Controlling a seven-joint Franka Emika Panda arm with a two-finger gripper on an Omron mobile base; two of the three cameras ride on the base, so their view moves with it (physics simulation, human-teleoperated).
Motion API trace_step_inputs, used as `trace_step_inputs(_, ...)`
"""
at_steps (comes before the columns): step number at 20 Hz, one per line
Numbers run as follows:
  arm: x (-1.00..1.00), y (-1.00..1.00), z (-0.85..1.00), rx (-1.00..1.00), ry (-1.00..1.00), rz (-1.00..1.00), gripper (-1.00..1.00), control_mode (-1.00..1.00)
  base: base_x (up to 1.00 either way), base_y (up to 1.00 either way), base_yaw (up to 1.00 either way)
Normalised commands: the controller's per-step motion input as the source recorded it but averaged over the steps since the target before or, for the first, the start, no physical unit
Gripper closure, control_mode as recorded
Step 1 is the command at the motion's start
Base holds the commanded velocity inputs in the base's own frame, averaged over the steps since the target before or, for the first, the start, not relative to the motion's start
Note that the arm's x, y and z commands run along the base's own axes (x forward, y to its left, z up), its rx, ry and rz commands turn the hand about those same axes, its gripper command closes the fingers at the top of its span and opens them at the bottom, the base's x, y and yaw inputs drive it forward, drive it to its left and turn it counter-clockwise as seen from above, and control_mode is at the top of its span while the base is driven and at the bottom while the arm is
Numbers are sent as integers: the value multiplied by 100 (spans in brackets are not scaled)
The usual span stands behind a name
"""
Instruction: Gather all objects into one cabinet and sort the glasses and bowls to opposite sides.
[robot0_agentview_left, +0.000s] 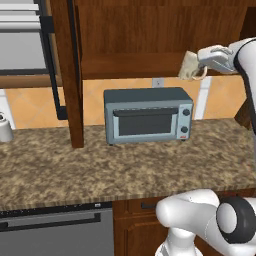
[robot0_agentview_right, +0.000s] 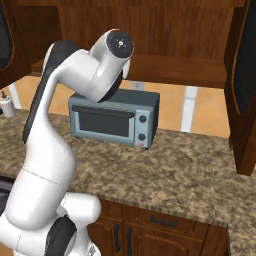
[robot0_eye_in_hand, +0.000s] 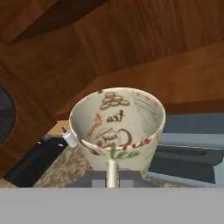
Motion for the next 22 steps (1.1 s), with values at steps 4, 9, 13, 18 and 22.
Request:
trace_step_inputs(4,-75,39,-34,-20,18,3,100,100,-25,14,0)
trace_step_inputs(9,0,0,0,0,0,0,100,100,-100,55,4)
trace_step_inputs(13,0,0,0,0,0,0,100,100,-100,66,11)
trace_step_inputs(18,0,0,0,0,0,0,100,100,-100,79,17)
trace_step_inputs(22,0,0,0,0,0,0,100,100,-73,89,39)
